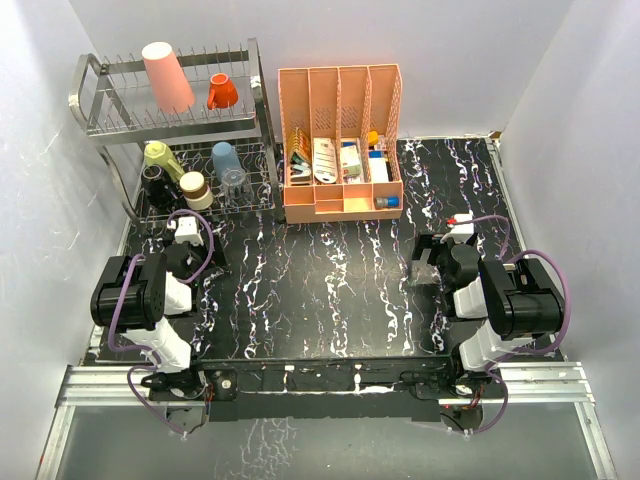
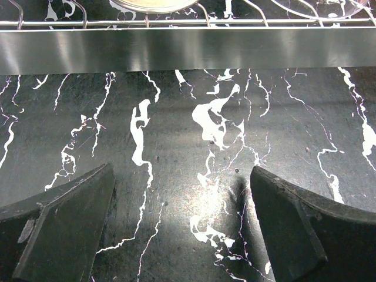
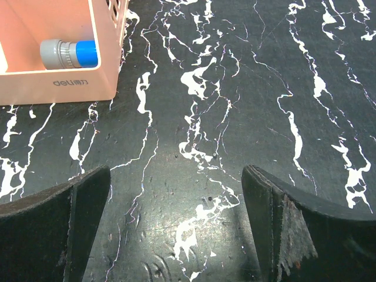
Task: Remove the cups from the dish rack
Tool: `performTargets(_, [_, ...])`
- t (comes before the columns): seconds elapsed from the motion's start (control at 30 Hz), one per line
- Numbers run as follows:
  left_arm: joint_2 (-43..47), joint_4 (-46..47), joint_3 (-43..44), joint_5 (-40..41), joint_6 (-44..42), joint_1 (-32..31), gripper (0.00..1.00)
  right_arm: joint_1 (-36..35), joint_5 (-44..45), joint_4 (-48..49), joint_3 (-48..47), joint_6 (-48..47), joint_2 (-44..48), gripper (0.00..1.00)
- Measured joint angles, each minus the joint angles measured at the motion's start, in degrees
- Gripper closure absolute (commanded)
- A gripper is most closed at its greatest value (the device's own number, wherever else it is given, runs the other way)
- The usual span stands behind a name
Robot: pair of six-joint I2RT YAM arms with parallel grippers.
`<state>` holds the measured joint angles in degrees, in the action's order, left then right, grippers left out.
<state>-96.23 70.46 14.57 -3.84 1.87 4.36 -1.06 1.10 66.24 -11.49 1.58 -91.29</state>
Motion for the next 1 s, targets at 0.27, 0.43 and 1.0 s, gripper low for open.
performTargets(0.27, [0.0, 0.0, 0.0, 0.0, 0.02, 0.0, 0.03, 0.0, 0.0, 0.0, 0.0, 0.02, 0.0, 0.02])
performTargets(0.43, [0.0, 0.02, 0.0, -0.07, 0.0, 0.0, 0.03, -0.02, 1.6, -0.31, 0.0, 0.72, 0.22, 0.02])
performTargets(1.0, [28.94, -45.33, 16.37, -11.82, -6.75, 1.09, 0.03, -0.04, 14.51, -31.19, -2.27, 18.29, 37.62, 0.02])
